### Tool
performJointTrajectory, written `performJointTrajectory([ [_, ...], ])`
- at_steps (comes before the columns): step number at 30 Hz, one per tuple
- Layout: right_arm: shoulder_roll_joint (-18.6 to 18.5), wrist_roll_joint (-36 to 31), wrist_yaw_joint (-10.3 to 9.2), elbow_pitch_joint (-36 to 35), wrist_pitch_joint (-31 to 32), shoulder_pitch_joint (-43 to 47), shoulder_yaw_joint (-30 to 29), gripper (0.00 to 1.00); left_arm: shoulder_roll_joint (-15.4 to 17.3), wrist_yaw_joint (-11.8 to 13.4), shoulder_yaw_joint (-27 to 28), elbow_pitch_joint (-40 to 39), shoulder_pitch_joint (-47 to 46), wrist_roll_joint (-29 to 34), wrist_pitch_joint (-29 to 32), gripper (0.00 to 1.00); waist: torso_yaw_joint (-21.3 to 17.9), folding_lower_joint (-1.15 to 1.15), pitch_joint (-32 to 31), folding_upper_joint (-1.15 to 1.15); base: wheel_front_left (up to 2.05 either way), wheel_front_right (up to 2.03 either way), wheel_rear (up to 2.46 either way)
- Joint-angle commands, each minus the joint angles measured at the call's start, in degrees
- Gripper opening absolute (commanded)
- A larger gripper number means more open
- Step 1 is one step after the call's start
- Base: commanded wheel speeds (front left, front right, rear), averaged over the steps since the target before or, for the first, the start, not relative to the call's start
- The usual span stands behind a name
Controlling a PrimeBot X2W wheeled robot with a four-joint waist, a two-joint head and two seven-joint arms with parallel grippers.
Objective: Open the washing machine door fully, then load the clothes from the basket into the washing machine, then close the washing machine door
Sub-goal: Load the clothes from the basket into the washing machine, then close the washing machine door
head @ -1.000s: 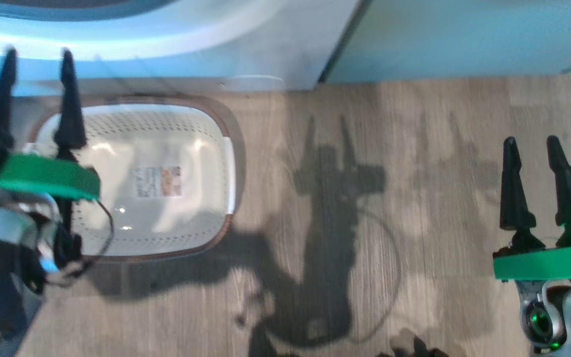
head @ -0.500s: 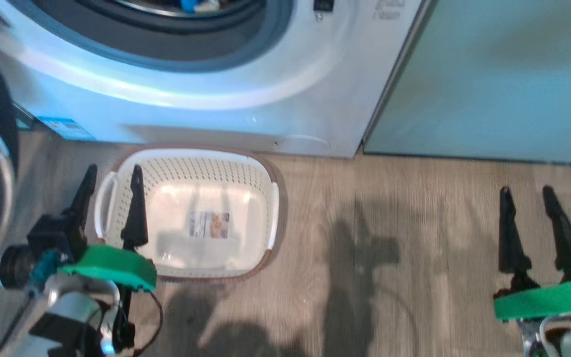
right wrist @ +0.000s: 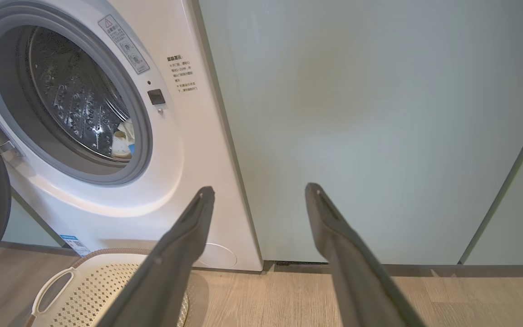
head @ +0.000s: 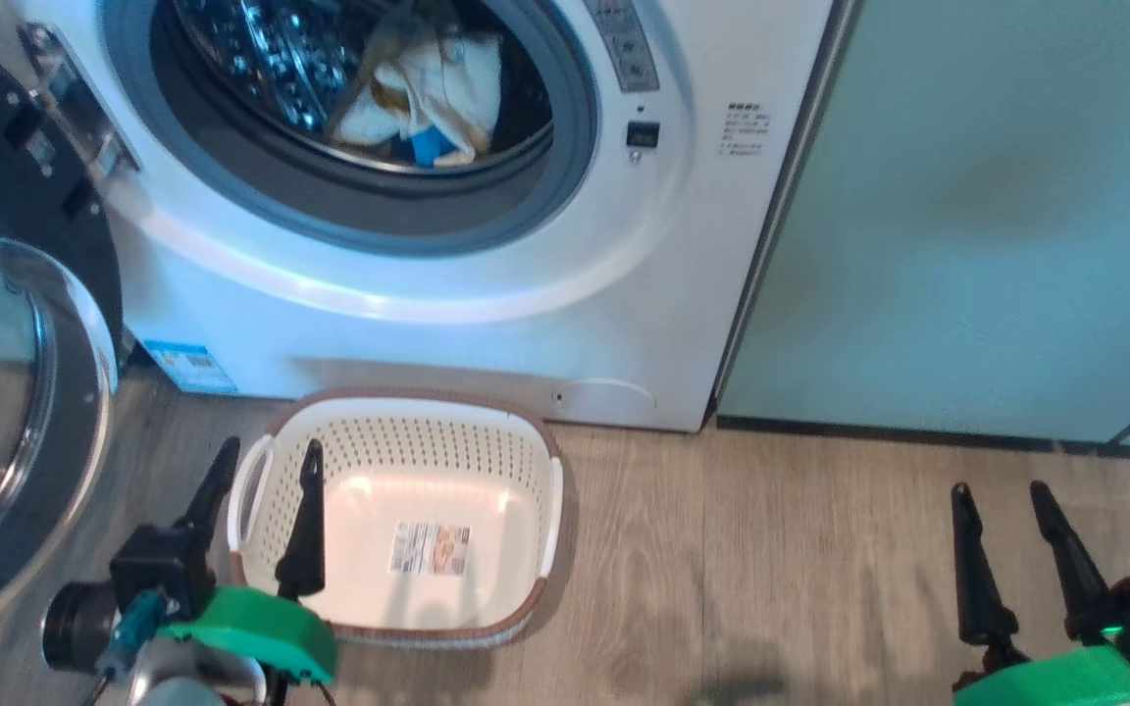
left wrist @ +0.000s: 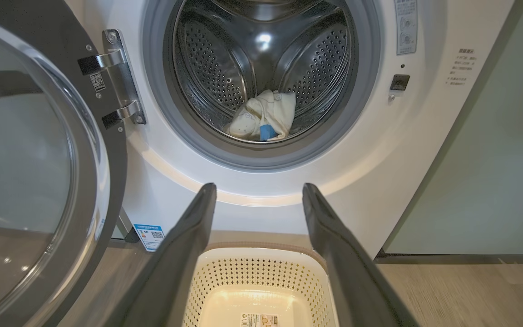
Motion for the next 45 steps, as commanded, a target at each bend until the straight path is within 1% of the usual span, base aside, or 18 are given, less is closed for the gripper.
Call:
performJointTrajectory([
  [1,-0.93,-0.84,-0.16,-1.85,0.17,-0.13,1.45,1.00,0.34,-0.19,2.79,-1.11,-0.84,0.58,-0.36,1.00,-0.52,0.01,-2.35,-0.01,0.00,0.00,0.00],
  [5,-0.93,-0.85,-0.16,-2.26,1.09,1.34,1.37,1.00,-0.22,-0.25,2.89,-0.24,0.64,0.75,-0.36,1.00,-1.09,0.01,-4.60,-0.01,0.00,0.00,0.00],
  [11,-0.93,-0.62,-0.16,-2.71,2.03,2.92,1.42,1.00,-0.22,-0.03,3.16,0.60,2.29,0.69,-0.37,1.00,-1.88,0.01,-6.95,-0.01,0.00,0.00,0.00],
  [21,-0.93,-0.51,-0.16,-3.52,2.52,3.51,1.36,1.00,0.19,0.74,3.31,0.27,2.93,0.84,-0.13,1.00,-2.55,0.01,-7.48,-0.01,0.00,0.00,0.00],
  [45,-0.93,-0.38,-0.16,-3.53,2.47,3.45,1.26,1.00,0.49,1.04,2.32,0.88,2.57,0.92,0.13,1.00,-3.25,0.01,-8.18,-0.01,0.00,0.00,0.00],
])
